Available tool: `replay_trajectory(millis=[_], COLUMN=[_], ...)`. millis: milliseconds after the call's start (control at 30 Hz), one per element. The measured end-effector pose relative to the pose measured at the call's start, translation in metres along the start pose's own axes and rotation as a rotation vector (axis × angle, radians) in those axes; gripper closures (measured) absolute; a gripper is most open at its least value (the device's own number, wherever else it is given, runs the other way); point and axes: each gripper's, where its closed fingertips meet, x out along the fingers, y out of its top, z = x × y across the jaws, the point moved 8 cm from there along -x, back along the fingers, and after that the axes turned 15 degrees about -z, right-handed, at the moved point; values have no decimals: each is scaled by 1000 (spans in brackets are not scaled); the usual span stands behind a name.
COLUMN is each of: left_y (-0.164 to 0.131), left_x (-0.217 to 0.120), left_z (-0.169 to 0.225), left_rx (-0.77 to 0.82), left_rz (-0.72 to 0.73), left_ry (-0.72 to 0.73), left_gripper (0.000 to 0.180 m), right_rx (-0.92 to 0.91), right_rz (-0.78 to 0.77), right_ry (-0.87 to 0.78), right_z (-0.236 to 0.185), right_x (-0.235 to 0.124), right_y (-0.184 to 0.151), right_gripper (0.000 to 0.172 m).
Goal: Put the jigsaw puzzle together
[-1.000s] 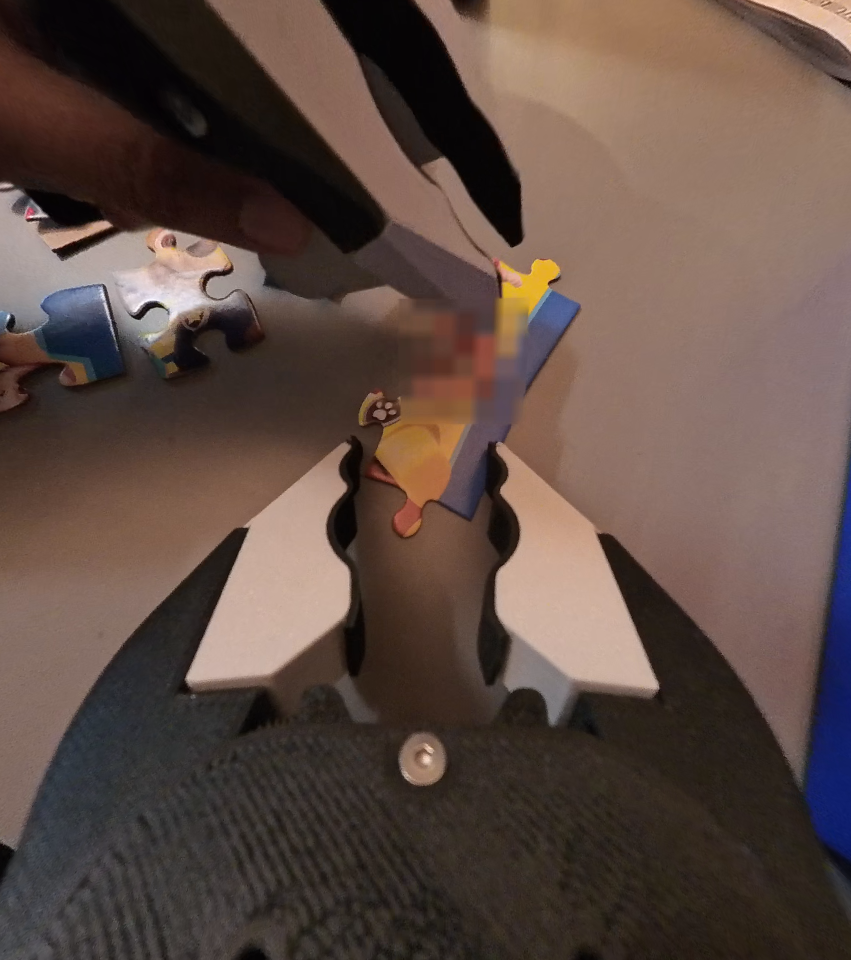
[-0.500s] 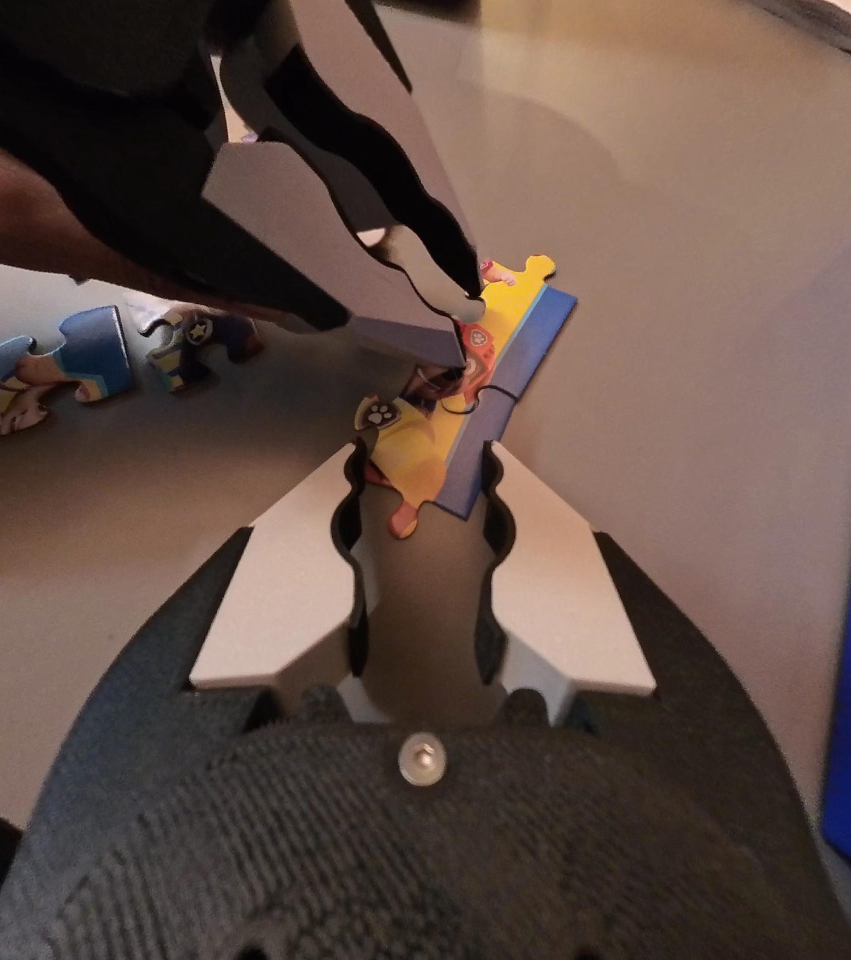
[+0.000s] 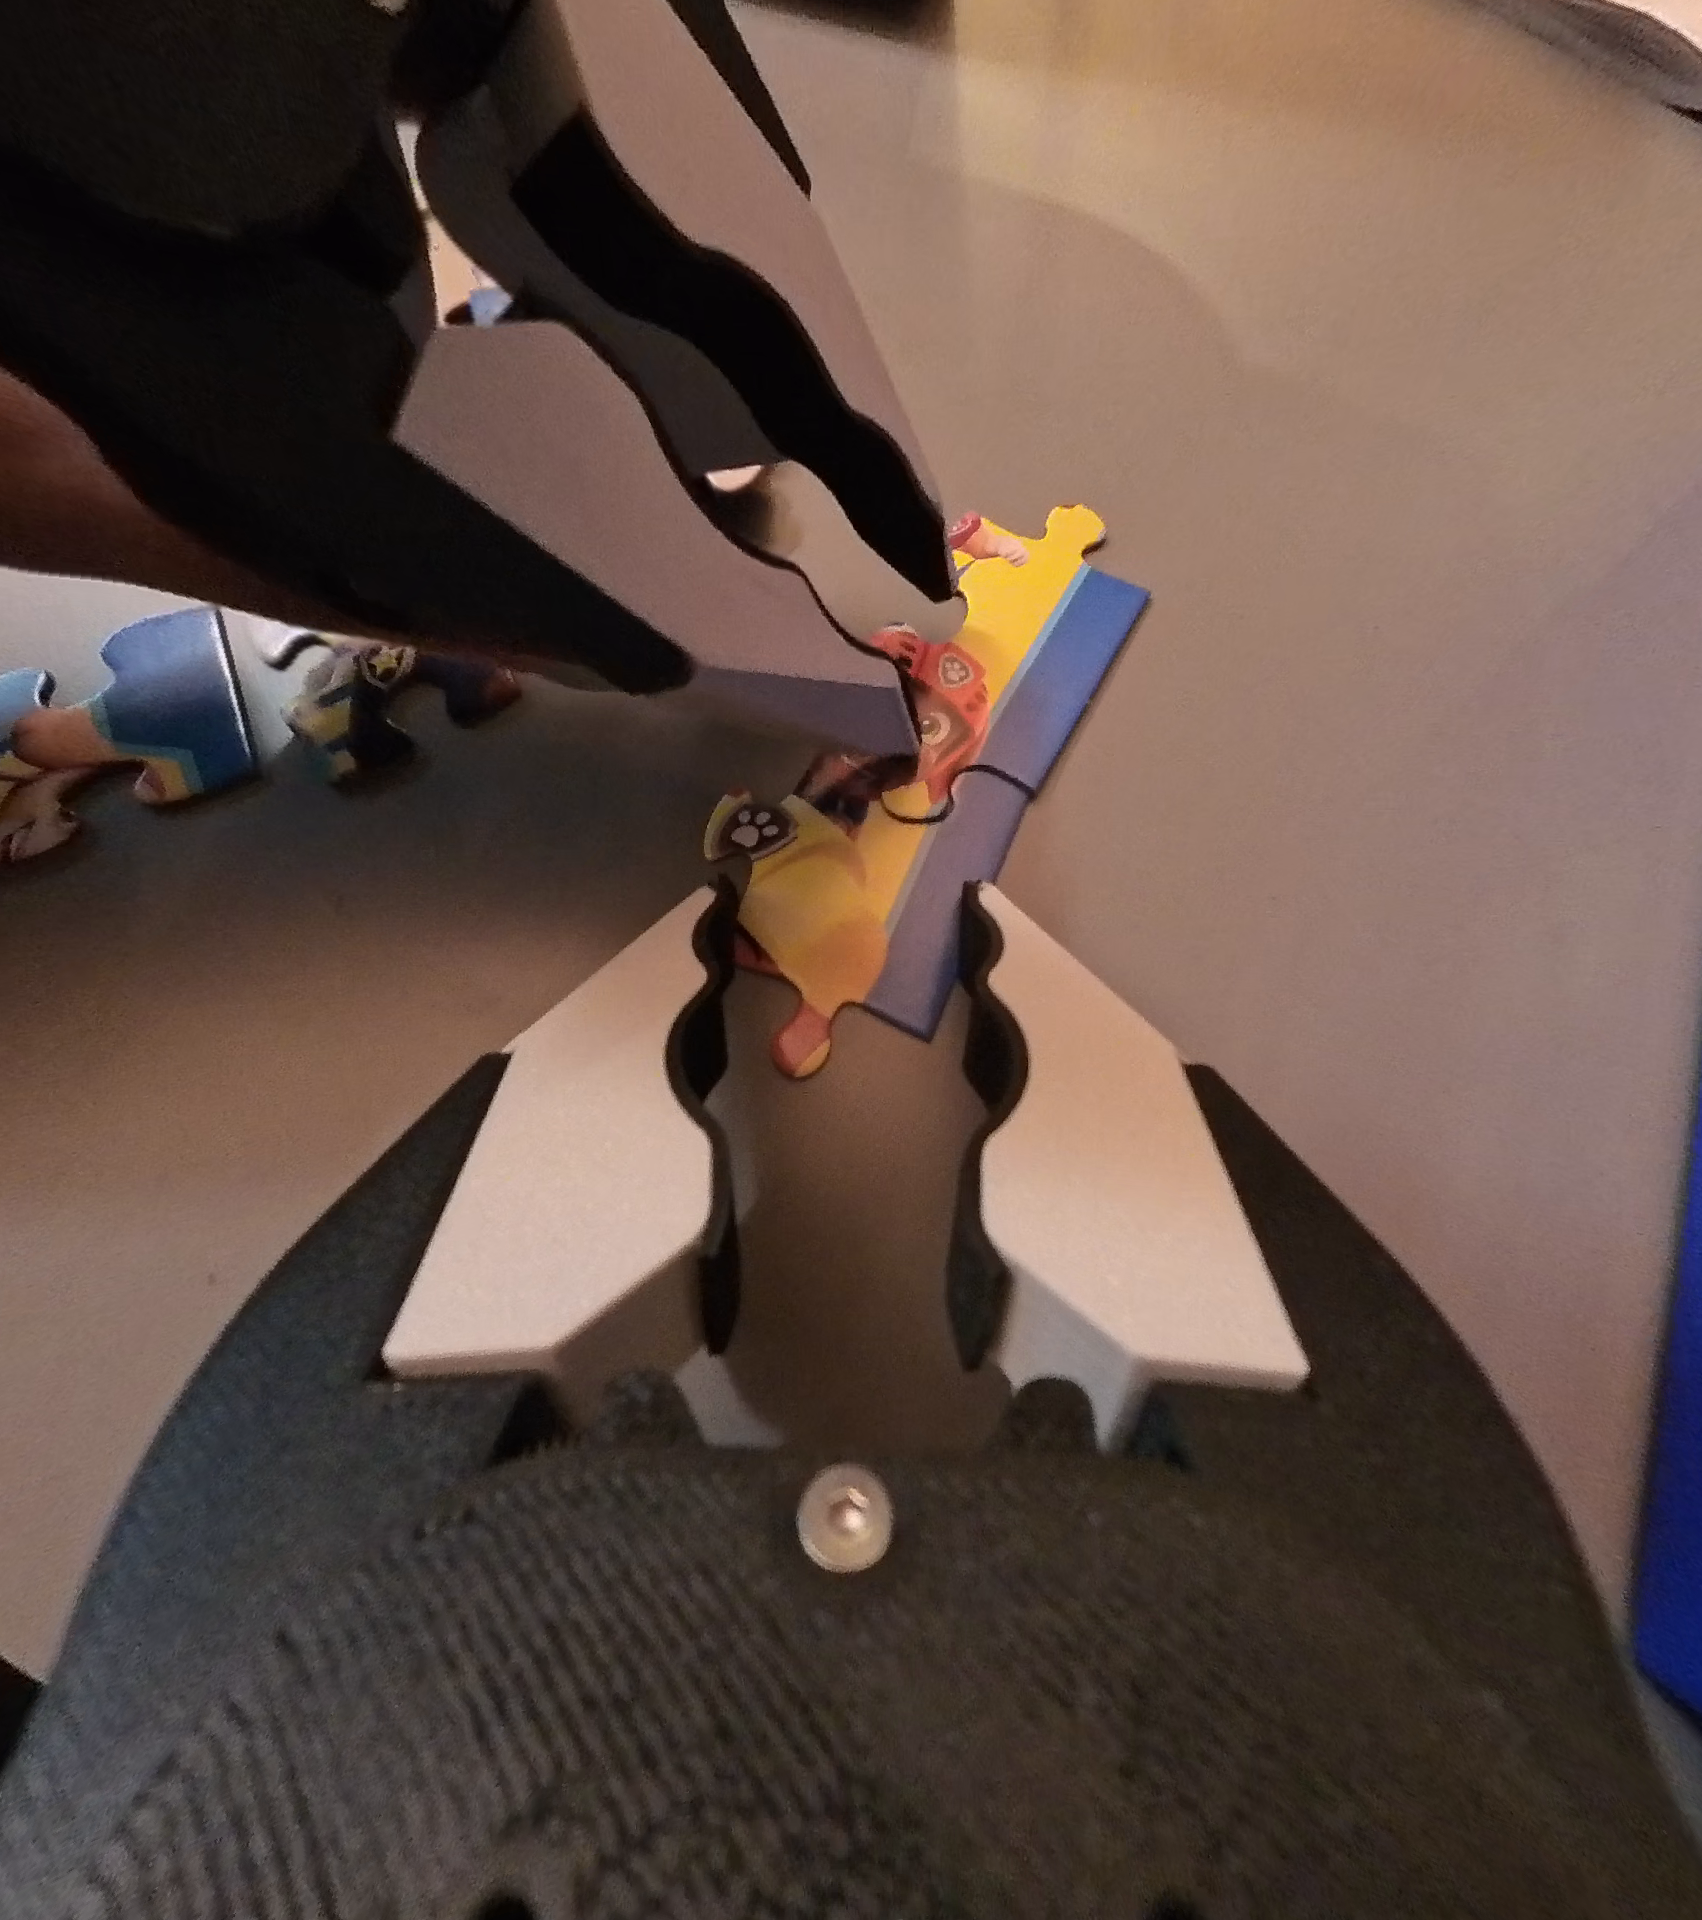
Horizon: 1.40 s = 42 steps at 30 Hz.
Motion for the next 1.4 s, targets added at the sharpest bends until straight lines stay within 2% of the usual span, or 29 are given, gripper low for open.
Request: replay_trajectory(millis=[100, 333, 767, 967, 1133, 1400], left_y=[0, 5, 5, 6, -2, -2], left_x=[-1, -5, 3, -5, -2, 2], left_z=[-1, 0, 7, -1, -13, -7], left_rx=[1, -22, -20, -73, -156, -132], left_rz=[6, 49, 19, 71, 51, 15], left_ry=[25, -26, -78, -83, -108, -100], left_gripper=[150, 150, 150, 150, 146, 147], right_rx=[0, -1, -3, -4, -5, -6], right_rz=[0, 0, -1, -1, -1, -1], right_ry=[0, -1, -2, -2, -4, -7], right_z=[0, 0, 0, 0, 0, -1], right_x=[0, 0, 0, 0, 0, 0], right_y=[0, 0, 0, 0, 0, 0], right_gripper=[129, 129, 129, 129, 129, 129])
